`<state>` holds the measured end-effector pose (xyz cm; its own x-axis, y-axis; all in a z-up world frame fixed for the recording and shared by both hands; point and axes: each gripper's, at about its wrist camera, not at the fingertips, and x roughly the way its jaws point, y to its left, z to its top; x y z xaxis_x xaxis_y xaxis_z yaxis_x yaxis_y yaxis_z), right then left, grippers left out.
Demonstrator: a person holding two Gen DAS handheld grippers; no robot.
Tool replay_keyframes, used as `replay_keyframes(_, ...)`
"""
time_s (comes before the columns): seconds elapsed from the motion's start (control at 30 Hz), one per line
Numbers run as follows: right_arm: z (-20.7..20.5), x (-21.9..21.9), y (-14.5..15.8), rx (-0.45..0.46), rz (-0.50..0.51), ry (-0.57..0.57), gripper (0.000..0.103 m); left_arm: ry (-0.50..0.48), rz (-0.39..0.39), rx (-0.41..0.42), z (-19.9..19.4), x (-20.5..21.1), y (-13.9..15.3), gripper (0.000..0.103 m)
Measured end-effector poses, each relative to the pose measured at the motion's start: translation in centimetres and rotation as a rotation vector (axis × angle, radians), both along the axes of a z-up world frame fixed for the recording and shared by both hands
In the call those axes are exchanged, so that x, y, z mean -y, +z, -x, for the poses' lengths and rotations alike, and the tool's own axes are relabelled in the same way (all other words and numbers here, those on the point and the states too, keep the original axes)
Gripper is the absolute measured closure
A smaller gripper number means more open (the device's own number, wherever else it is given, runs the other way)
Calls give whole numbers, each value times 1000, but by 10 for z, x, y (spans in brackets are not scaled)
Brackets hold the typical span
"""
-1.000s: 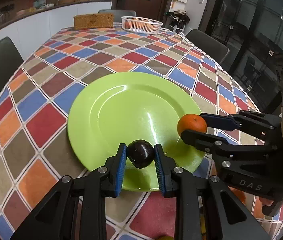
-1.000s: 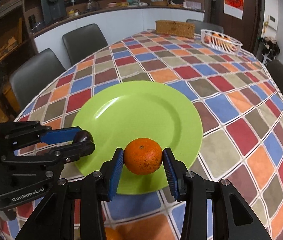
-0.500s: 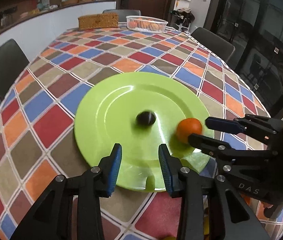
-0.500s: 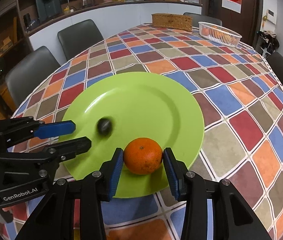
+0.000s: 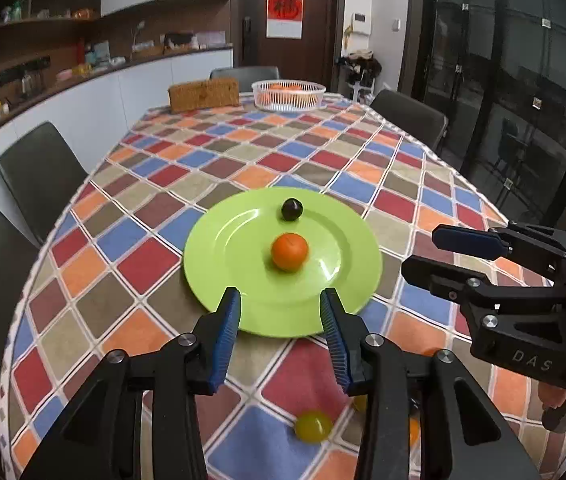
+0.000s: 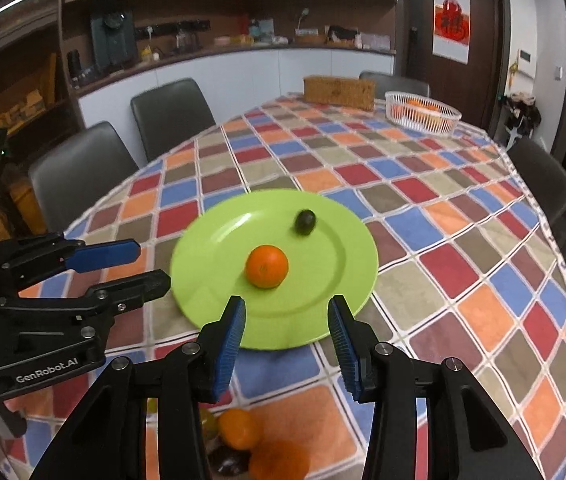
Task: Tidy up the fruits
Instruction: 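Withdraw both open grippers from the plate back to the fruit cluster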
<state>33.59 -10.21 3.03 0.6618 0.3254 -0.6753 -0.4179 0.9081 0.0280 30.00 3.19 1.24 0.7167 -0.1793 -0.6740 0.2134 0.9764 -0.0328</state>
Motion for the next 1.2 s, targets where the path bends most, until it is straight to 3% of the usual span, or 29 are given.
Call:
replay_keyframes(0.3, 59, 14, 26, 87, -51, -9, 59, -43, 3, 98, 66, 11, 23, 49)
replay_keyframes(0.5, 93, 29, 30, 111, -83, -32, 59, -81, 26, 93, 98, 22, 25, 43)
replay_keyframes(0.6, 107, 35, 28, 115, -82, -50, 51, -93, 6, 109, 111, 29, 23, 41)
replay_keyframes(1.2, 130, 57, -40, -60, -19, -108, 51, -243, -48, 42, 117, 54, -36, 40)
